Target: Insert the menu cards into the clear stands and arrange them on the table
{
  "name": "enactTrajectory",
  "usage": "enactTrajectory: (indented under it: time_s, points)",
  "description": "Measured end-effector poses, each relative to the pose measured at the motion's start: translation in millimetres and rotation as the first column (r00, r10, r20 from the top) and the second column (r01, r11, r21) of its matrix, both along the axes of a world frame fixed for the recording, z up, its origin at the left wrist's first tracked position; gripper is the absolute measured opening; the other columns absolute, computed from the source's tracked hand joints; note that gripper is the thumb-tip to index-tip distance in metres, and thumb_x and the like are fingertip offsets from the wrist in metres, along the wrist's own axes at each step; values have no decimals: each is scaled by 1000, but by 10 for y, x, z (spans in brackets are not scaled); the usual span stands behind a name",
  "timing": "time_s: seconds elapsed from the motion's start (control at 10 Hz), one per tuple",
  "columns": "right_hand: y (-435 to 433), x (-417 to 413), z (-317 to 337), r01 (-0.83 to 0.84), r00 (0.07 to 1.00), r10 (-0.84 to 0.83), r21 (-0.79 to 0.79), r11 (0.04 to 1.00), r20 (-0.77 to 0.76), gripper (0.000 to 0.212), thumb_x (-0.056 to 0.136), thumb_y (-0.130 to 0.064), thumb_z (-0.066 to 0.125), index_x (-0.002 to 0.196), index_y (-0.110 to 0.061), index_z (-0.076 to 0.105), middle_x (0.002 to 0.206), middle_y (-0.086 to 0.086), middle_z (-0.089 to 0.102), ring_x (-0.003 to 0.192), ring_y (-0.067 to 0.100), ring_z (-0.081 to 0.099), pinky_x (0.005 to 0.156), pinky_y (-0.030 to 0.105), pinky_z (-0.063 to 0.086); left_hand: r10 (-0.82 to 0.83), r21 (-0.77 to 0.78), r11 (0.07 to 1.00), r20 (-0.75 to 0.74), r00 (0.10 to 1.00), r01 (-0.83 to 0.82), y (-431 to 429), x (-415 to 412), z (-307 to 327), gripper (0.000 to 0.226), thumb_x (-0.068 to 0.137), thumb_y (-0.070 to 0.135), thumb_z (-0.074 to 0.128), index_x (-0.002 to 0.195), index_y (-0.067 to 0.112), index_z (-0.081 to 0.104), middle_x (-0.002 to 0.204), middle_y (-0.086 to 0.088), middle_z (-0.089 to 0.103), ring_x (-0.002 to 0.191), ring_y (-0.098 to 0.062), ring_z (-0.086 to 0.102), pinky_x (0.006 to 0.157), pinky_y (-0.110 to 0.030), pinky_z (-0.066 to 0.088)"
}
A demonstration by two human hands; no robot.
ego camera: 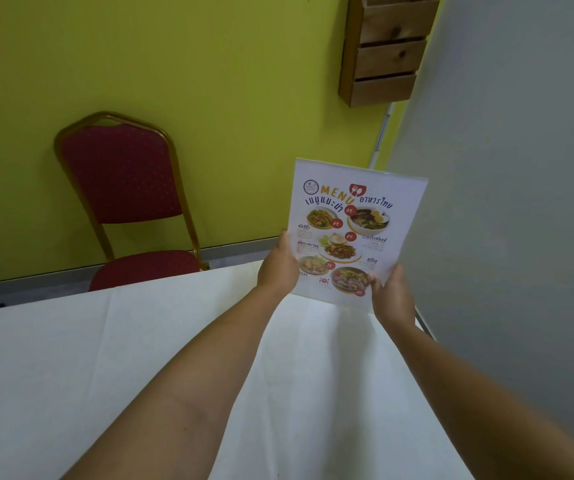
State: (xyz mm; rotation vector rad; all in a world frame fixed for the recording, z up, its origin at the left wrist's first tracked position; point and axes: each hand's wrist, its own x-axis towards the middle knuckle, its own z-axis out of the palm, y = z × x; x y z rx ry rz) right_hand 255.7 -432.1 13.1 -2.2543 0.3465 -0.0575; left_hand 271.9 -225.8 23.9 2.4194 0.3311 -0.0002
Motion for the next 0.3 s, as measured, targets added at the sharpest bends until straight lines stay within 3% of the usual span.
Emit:
enactTrajectory:
  time_s: [0.1, 0.2, 0.3]
  points:
    - [22, -78, 9, 8, 1000, -9, -20, 1000, -16, 40, 94, -10, 52, 132, -13, 42, 126, 8, 59, 106, 29, 57, 73, 33, 43, -75, 72, 994, -91, 993, 82, 82, -128, 36, 75, 99, 12, 45, 157, 16, -1, 149, -9, 44, 120, -32, 56, 81, -41, 53]
    - [100, -266, -15, 24, 1000, -23, -62, 998, 19, 60, 91, -8, 54, 146, -14, 30, 150, 9, 39, 137, 30, 37, 100, 46, 42, -92, 85, 991, -130, 987, 104, 195, -341, 42, 77, 102, 21, 44, 157, 17, -9, 165, -3, 12, 144, -27, 34, 98, -41, 46]
    - [283, -529, -51, 37, 998, -43, -130, 991, -39, 66, 95, -13, 50, 153, -12, 17, 162, 8, 16, 144, 32, 23, 106, 50, 37, -27, 102, 994, -95, 995, 37, 351, -603, 33, 71, 104, 25, 40, 157, 15, -6, 165, -3, 9, 148, -25, 27, 106, -40, 40]
